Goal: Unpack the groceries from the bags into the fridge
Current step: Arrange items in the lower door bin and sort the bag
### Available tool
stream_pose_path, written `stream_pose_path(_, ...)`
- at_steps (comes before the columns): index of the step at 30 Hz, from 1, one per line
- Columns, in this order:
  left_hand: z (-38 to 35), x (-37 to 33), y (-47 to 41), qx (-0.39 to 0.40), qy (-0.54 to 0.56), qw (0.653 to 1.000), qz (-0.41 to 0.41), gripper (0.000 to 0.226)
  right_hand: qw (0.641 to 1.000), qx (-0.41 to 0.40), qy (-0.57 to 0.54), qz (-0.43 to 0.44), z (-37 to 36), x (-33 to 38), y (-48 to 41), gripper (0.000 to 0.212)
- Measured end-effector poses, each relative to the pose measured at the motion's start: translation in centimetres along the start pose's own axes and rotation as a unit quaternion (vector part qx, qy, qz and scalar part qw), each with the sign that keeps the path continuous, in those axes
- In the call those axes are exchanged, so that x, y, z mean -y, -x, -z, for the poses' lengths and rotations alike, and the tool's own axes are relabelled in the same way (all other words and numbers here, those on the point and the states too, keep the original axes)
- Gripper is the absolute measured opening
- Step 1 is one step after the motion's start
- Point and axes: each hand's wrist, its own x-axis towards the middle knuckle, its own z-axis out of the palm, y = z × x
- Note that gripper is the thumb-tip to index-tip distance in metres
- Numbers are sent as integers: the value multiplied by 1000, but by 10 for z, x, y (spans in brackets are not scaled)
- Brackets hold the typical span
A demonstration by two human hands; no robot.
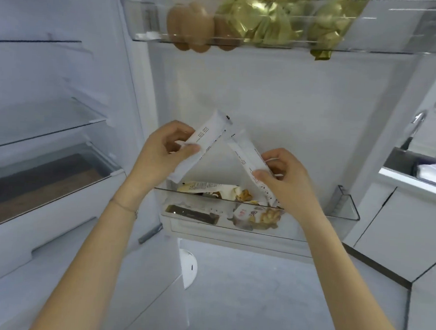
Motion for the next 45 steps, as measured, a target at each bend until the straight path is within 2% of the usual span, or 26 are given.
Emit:
stream_pose_path(4,7,17,-21,145,-132,981,1,13,998,6,59,-21,1,-5,5,16)
stream_pose_path(7,5,25,-26,248,-146,957,9,15,994,16,109,-24,7,-9,5,13)
stream_pose_path(10,1,31,-28,306,-159,938,41,12,988,35,143,-37,14,-10,3,12)
stream_pose_path(17,-5,42,-33,393,-184,900,31,6,973,108,190,-68,20,-9,-1,10)
stream_pose_path(22,-7,42,-35,395,-206,895,19,9,969,124,192,-97,22,-6,0,9)
stream_pose_path(27,-7,41,-31,420,-213,882,23,2,963,146,204,-103,23,-5,5,9)
stream_pose_path(30,-6,41,-28,413,-213,885,18,8,963,142,205,-101,22,-4,10,9)
stream_pose_path(36,-21,30,-18,296,-154,942,-30,14,964,132,210,-100,18,-3,22,14)
stream_pose_path(41,-45,26,-9,222,-207,947,-107,23,947,139,273,-93,13,-5,25,38)
stream_pose_path(45,-63,24,-2,188,-214,948,-140,24,939,134,291,-126,16,1,19,35)
